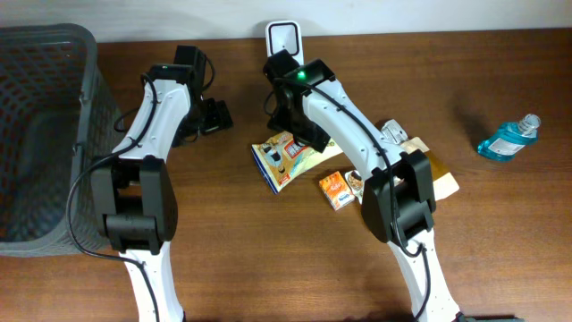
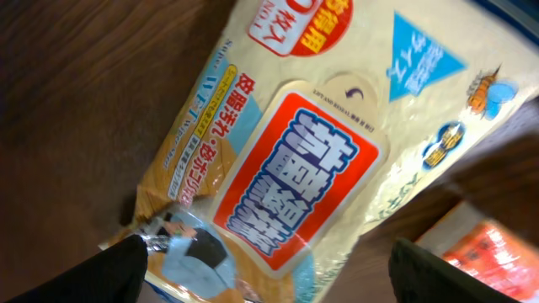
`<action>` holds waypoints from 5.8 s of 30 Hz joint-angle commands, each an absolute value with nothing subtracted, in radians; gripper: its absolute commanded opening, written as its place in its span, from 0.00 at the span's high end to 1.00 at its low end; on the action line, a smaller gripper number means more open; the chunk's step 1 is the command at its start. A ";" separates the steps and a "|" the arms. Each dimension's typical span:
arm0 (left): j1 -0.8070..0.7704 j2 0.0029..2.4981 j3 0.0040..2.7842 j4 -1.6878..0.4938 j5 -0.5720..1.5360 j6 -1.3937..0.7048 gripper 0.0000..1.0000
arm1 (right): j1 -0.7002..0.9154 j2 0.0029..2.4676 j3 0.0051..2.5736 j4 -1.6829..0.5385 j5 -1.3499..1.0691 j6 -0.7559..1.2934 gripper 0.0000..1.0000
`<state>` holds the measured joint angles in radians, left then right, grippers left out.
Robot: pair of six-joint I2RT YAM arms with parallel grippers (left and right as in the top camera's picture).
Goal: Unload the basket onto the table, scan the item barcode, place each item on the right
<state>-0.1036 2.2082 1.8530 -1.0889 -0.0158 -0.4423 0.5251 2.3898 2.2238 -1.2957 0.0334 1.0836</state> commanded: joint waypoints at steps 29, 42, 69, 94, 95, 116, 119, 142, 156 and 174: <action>-0.104 2.178 1.843 -1.090 -0.023 -0.440 0.01 | 0.456 2.407 2.138 -1.194 0.060 0.575 0.89; -0.104 2.178 1.843 -1.090 -0.023 -0.440 0.01 | 0.451 2.407 2.183 -1.356 0.080 0.252 0.02; -0.104 2.178 1.843 -1.090 -0.023 -0.440 0.01 | 0.469 2.441 2.126 -1.235 0.012 0.619 0.96; -0.104 2.178 1.843 -1.090 -0.023 -0.440 0.01 | 0.415 2.444 2.515 -0.913 0.008 -0.012 0.96; -0.104 2.178 1.843 -1.090 -0.023 -0.440 0.01 | 0.409 2.444 2.515 -0.885 0.007 0.009 0.96; -0.105 2.178 1.843 -1.090 -0.023 -0.440 0.01 | 0.380 2.580 2.503 -0.602 -0.132 0.402 0.96; -0.105 2.178 1.843 -1.090 -0.023 -0.440 0.01 | 0.373 2.563 2.514 -0.615 -0.131 0.402 0.96; -0.105 2.178 1.843 -1.090 -0.023 -0.440 0.01 | 0.331 2.540 2.520 -0.685 -0.086 0.415 0.96; -0.105 2.178 1.843 -1.090 -0.023 -0.440 0.01 | 0.194 2.043 2.521 -0.916 0.141 0.397 0.96; -0.105 2.178 1.843 -1.090 -0.023 -0.440 0.01 | -0.717 1.977 2.458 -1.353 0.160 0.440 0.96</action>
<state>-0.1043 2.2082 1.8503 -1.0885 -0.0158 -0.4423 -0.6334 1.9137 2.4962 -1.3518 0.2325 0.4202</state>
